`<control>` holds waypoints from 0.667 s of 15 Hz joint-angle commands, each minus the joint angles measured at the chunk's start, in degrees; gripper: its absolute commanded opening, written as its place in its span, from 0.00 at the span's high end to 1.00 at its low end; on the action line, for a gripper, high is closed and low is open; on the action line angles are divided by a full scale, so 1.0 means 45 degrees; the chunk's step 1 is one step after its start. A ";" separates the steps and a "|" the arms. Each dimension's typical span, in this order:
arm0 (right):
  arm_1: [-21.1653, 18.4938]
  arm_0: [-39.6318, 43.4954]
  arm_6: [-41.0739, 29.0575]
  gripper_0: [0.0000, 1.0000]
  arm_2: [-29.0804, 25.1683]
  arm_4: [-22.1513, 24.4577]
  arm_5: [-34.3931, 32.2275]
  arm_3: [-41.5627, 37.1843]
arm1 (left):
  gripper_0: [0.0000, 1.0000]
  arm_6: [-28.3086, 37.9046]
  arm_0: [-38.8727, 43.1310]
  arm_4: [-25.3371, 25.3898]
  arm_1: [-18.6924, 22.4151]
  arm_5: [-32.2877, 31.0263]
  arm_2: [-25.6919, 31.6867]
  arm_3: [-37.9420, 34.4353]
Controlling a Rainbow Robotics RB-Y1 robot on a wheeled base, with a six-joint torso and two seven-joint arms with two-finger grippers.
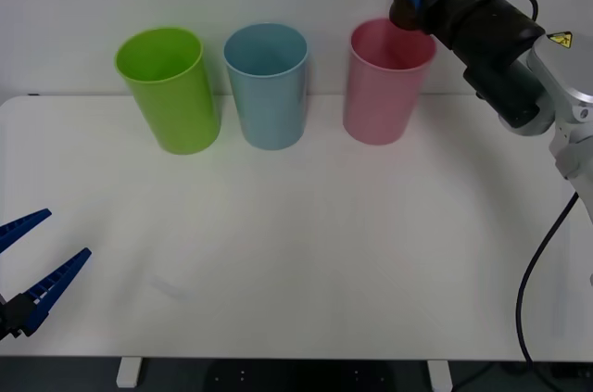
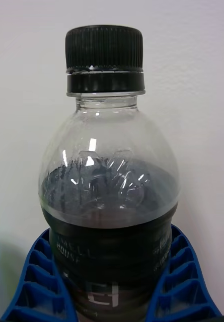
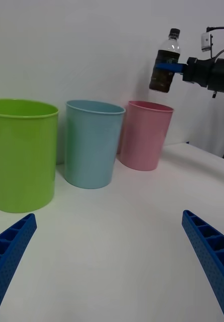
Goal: Grasp the object on the table and drop it into the matching bin: aluminum can to the light blue bin, PET bottle to the pink bin.
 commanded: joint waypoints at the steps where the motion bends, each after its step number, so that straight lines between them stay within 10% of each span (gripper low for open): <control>1: -0.0011 0.0000 0.0023 0.98 0.0066 0.0001 0.0000 -0.0017 | 0.00 0.0000 0.0000 0.0000 0.0000 0.0000 0.0000 0.0000; 3: 0.0008 0.0019 0.0004 0.88 0.0086 0.0001 -0.0019 -0.0017 | 0.00 0.0000 0.0000 0.0000 0.0000 0.0000 0.0000 0.0000; 6: -0.0011 0.0000 0.0199 0.00 0.0105 0.0001 -0.0175 -0.0017 | 0.00 0.0000 0.0000 0.0000 0.0000 0.0000 0.0000 0.0000; 10: 0.0008 0.0019 0.0355 0.00 0.0105 -0.0057 -0.0273 -0.0056 | 0.00 0.0000 0.0000 0.0000 0.0000 0.0000 0.0000 0.0000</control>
